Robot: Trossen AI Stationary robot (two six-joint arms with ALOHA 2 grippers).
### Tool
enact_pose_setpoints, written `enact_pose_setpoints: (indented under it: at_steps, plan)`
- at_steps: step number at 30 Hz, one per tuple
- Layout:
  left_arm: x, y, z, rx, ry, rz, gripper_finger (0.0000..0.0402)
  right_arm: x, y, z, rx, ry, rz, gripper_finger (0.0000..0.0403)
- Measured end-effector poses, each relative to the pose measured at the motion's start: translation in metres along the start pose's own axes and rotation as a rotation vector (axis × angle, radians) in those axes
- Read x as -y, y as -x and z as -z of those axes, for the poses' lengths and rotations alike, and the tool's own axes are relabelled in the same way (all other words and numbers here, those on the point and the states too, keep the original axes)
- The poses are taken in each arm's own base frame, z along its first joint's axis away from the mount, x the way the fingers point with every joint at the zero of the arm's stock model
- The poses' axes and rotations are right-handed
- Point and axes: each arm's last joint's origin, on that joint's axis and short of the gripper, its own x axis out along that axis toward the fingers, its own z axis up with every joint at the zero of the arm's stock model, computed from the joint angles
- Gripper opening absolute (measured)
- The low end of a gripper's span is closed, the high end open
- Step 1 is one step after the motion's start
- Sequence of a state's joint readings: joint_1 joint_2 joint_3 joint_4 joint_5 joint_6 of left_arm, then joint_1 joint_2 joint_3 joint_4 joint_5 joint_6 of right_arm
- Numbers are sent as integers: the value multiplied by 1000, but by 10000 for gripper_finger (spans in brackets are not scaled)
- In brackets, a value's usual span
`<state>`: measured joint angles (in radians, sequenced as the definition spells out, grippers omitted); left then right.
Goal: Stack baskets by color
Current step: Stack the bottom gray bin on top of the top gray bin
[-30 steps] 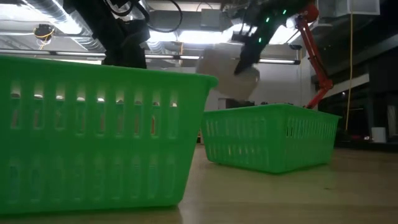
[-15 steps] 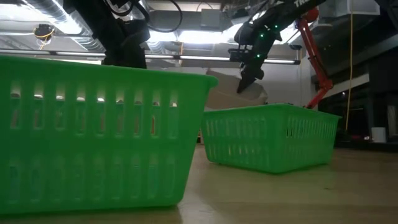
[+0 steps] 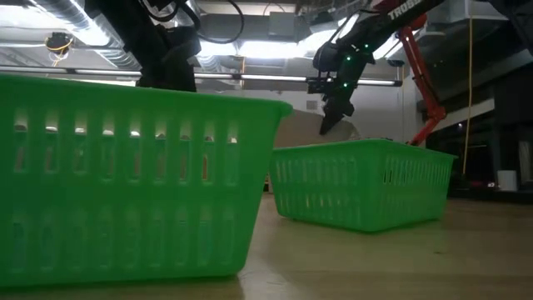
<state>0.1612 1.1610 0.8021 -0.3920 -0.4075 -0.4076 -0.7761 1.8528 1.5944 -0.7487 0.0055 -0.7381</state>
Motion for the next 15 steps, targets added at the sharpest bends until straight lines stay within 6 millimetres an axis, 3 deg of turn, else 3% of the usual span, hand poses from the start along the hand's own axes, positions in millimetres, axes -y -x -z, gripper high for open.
enact_pose_setpoints:
  at_steps: [15]
  plan:
    - [0,0,0,0,0,0,80,0,-5,0,-6,30,-5,95]
